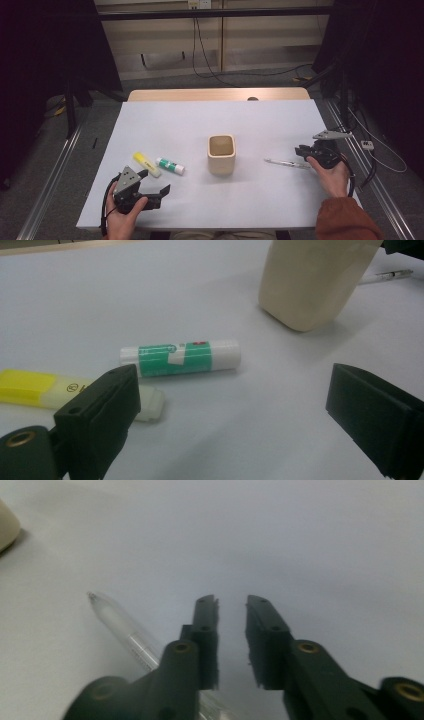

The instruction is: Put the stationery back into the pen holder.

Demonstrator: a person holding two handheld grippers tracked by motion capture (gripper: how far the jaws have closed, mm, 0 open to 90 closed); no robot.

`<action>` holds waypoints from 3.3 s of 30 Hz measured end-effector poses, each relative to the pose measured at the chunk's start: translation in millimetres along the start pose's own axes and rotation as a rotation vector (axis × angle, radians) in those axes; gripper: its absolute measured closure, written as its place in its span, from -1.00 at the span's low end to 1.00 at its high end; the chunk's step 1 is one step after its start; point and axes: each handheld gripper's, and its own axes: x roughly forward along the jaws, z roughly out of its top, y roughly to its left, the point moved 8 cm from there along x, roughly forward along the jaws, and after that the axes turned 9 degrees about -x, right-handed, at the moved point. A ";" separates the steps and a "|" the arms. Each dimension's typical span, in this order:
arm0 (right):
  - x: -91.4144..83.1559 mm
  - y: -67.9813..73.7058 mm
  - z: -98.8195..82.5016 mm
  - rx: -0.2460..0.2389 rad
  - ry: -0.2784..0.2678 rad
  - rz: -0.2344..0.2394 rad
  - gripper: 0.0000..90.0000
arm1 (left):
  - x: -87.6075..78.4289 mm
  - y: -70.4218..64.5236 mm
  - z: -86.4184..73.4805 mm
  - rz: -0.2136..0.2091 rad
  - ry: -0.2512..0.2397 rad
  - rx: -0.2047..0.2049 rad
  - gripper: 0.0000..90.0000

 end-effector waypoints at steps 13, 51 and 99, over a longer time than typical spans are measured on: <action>2.6 -2.0 -17.7 -0.029 0.151 -0.021 1.00 | -0.9 -0.4 0.3 -0.001 -0.001 0.003 -0.84; -2.1 17.0 -30.4 -0.109 0.224 -0.048 1.00 | -1.0 0.1 0.1 0.003 0.002 0.005 -0.84; -10.7 49.4 12.3 -0.205 0.126 0.158 -0.67 | 0.0 0.5 -0.1 0.004 0.003 0.000 -0.84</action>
